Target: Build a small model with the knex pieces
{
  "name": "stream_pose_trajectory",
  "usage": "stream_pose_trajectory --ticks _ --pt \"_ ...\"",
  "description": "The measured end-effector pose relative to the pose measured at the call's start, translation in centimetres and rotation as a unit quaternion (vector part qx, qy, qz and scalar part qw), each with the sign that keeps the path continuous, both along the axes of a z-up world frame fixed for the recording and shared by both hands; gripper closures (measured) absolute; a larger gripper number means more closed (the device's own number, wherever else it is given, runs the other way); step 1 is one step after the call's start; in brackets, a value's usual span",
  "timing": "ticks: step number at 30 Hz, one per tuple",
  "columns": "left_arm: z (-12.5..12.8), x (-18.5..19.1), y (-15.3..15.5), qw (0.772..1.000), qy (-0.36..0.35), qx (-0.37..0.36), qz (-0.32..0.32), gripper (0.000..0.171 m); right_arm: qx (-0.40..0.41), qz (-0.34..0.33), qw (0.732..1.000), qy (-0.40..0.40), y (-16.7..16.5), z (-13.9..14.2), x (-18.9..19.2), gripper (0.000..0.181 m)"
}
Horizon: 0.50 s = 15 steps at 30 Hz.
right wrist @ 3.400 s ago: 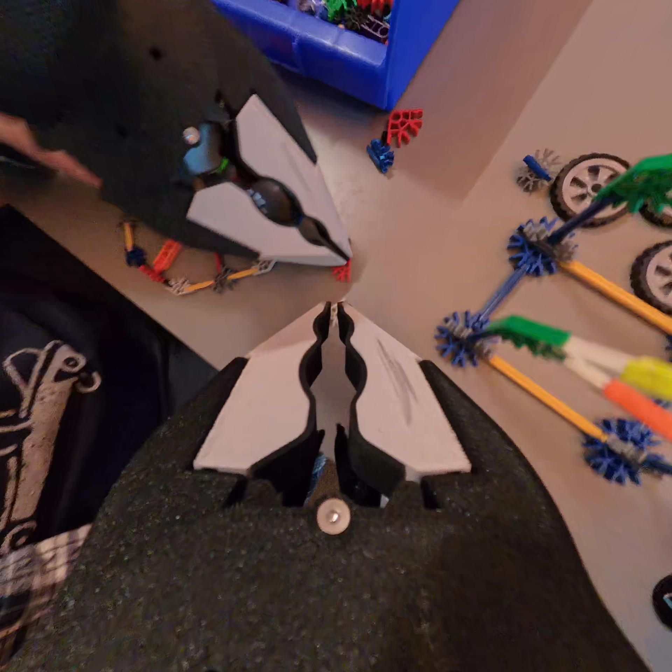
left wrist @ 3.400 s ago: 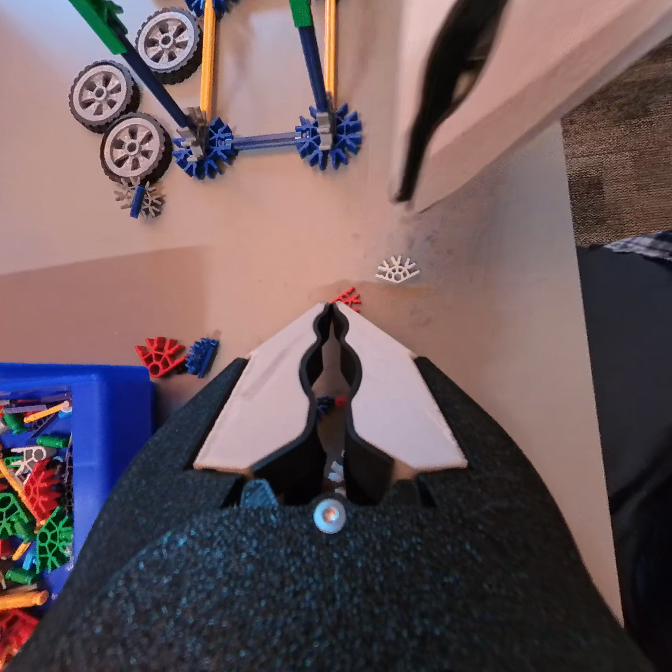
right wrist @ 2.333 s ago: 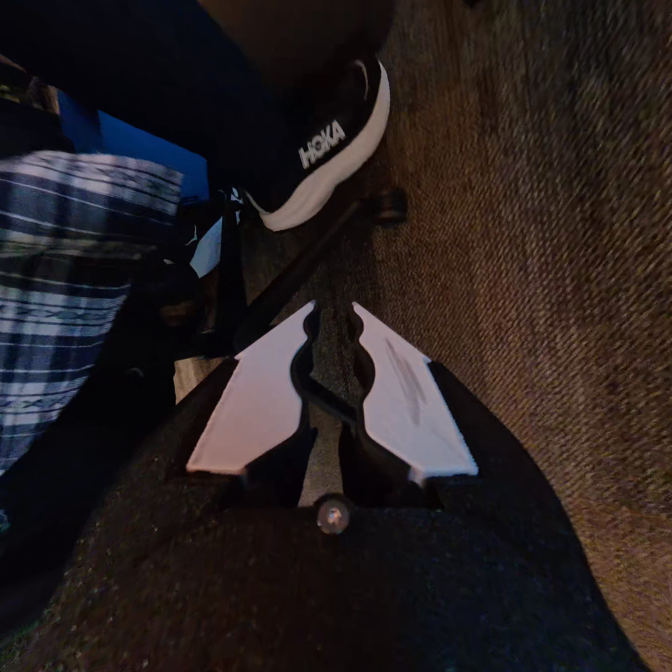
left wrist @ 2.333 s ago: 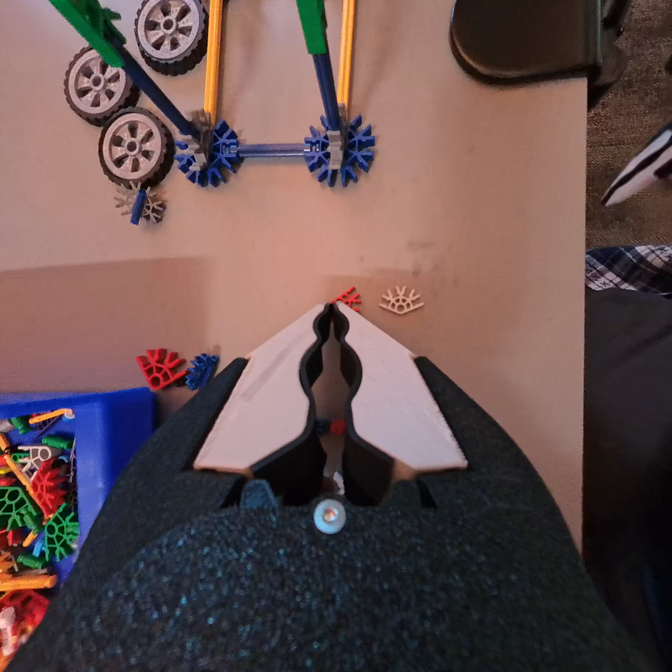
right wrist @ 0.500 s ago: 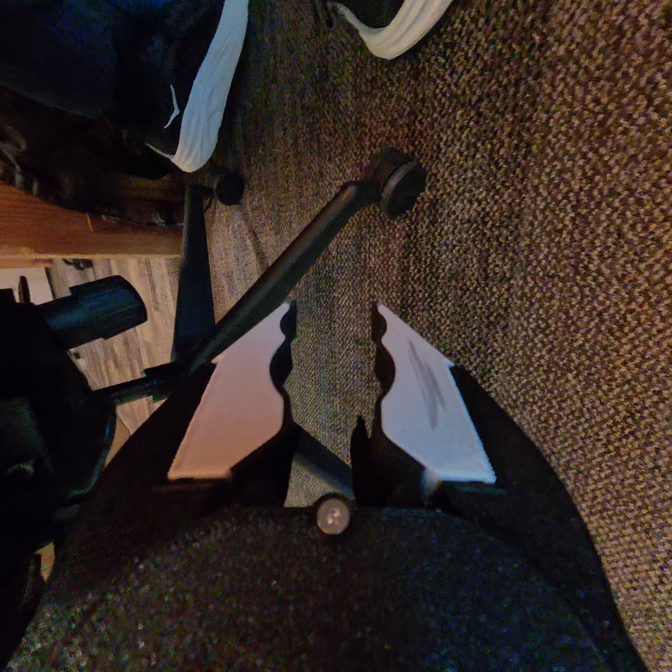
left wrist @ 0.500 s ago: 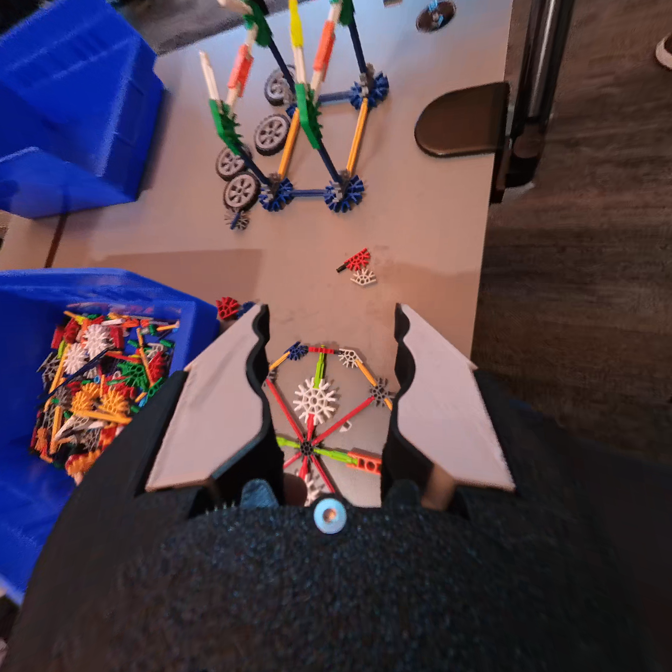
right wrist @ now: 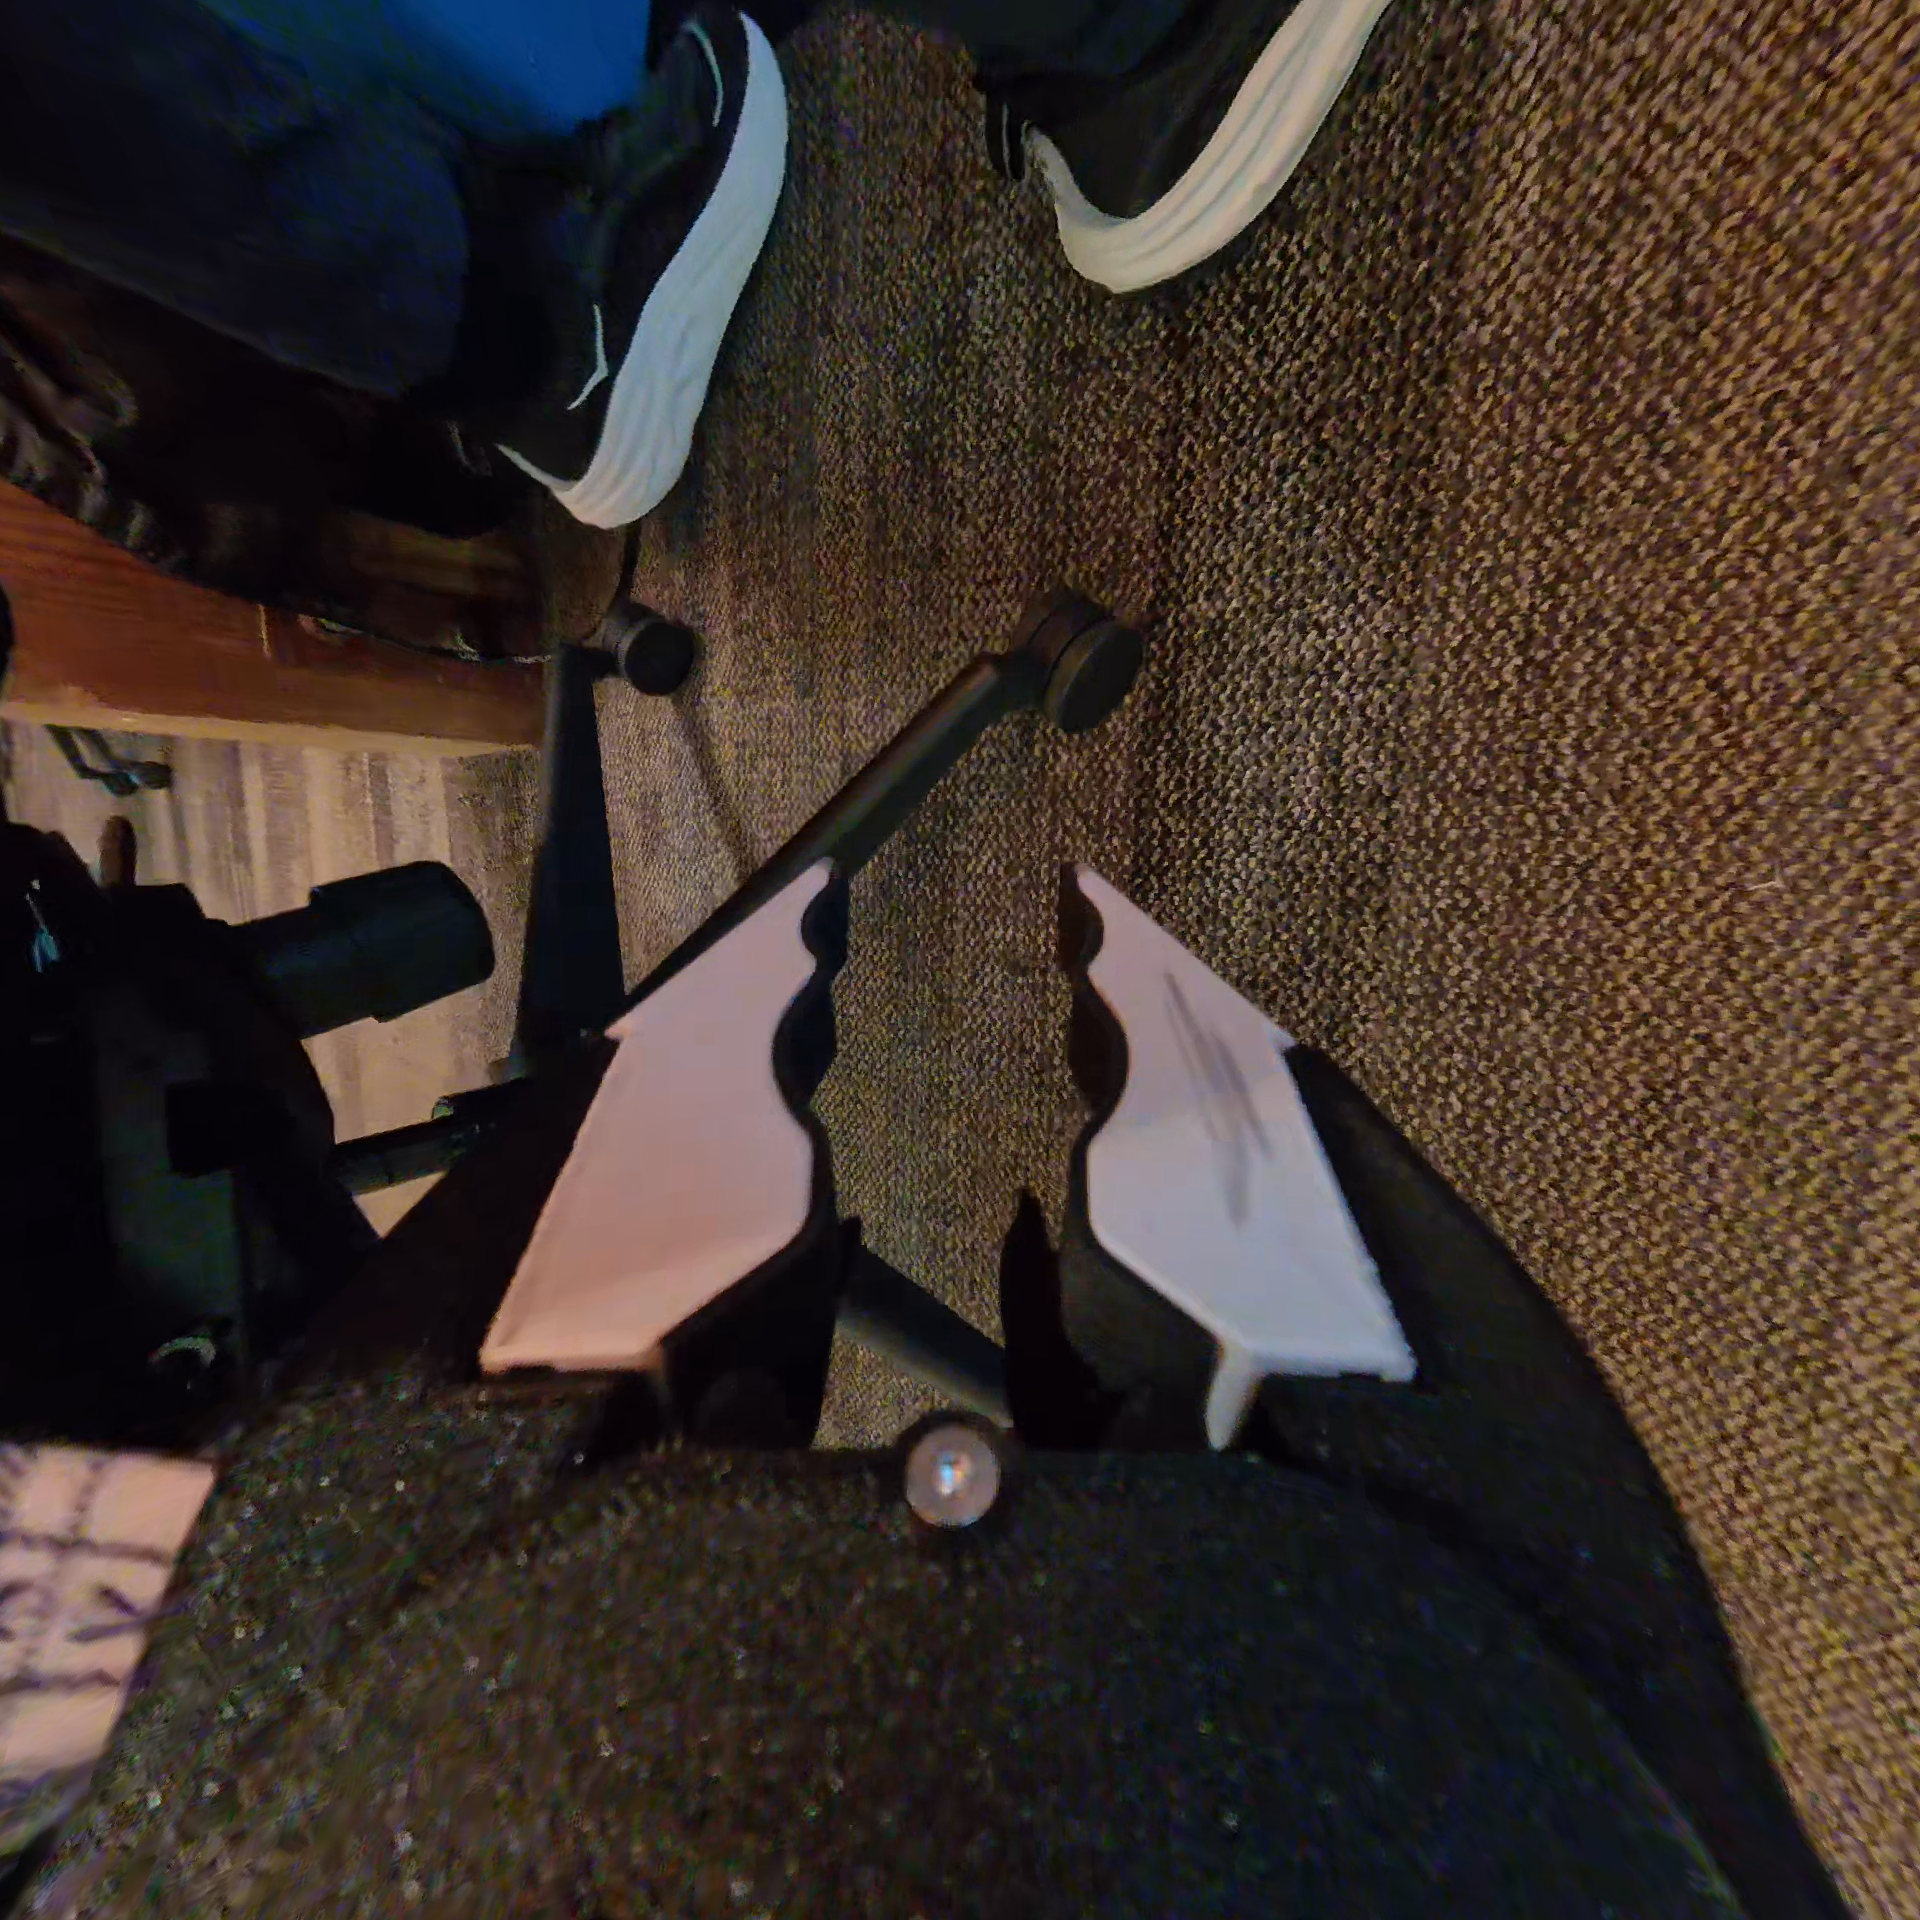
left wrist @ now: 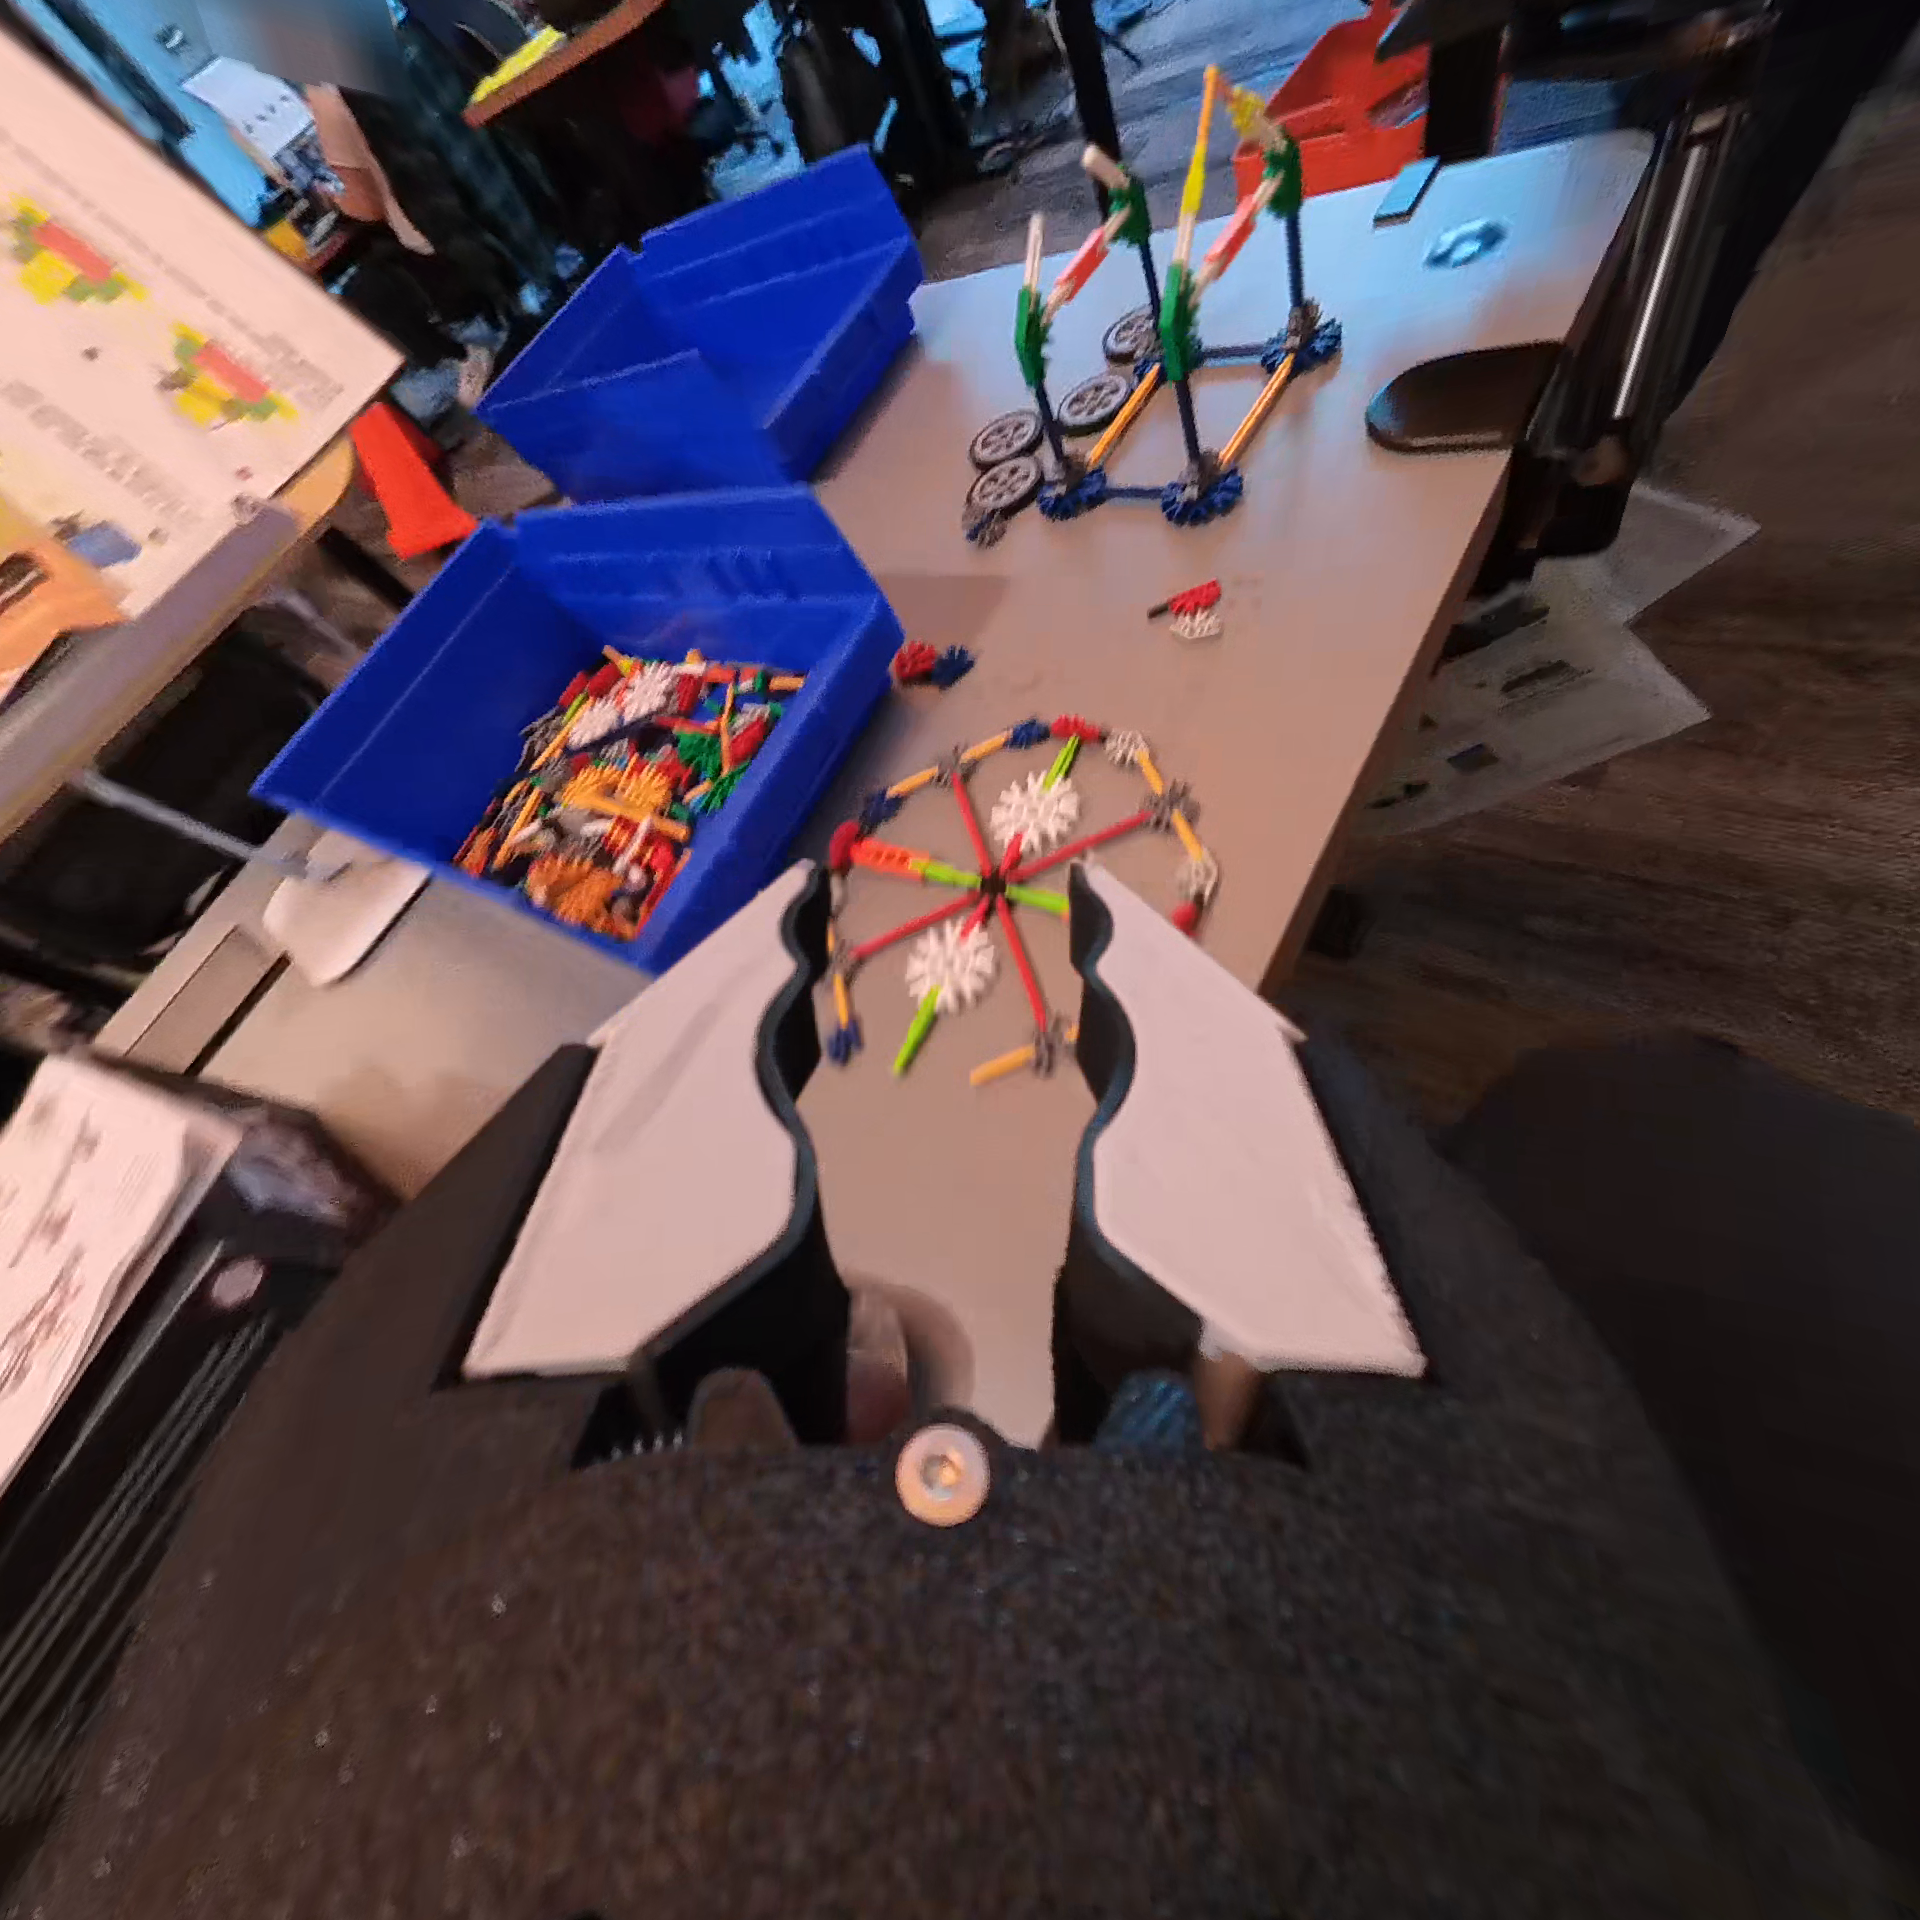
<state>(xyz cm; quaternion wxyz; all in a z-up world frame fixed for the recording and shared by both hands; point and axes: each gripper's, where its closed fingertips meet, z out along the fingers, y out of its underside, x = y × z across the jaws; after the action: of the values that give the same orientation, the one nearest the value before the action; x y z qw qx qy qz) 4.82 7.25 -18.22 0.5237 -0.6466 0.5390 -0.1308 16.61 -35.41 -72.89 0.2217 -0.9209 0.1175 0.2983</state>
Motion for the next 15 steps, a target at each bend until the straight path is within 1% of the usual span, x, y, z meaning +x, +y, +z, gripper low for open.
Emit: stream_pose_trajectory --ticks 4,7,9,12,15 --pt "0.1 -7.0 -2.2 0.999 -0.012 0.004 0.038 0.125 0.004 0.007 1.0 -0.008 -0.2 1.2 -1.0 0.141" --pt "0.2 -12.3 -4.2 0.998 -0.024 0.006 0.063 0.124 0.01 0.014 1.0 -0.006 -0.1 2.4 -2.5 0.141" --pt "0.1 -15.7 -5.4 0.996 -0.021 0.011 0.081 0.123 0.014 0.032 0.999 -0.007 -0.2 3.1 -3.8 0.141" --pt "-0.7 -19.3 -7.4 0.995 -0.029 0.003 0.098 0.123 0.016 0.051 0.999 -0.009 -0.7 3.3 -5.7 0.141" --pt "-2.0 -21.1 -9.0 0.993 -0.031 -0.008 0.115 0.122 0.014 0.055 0.998 0.013 -1.7 2.8 -7.9 0.141"
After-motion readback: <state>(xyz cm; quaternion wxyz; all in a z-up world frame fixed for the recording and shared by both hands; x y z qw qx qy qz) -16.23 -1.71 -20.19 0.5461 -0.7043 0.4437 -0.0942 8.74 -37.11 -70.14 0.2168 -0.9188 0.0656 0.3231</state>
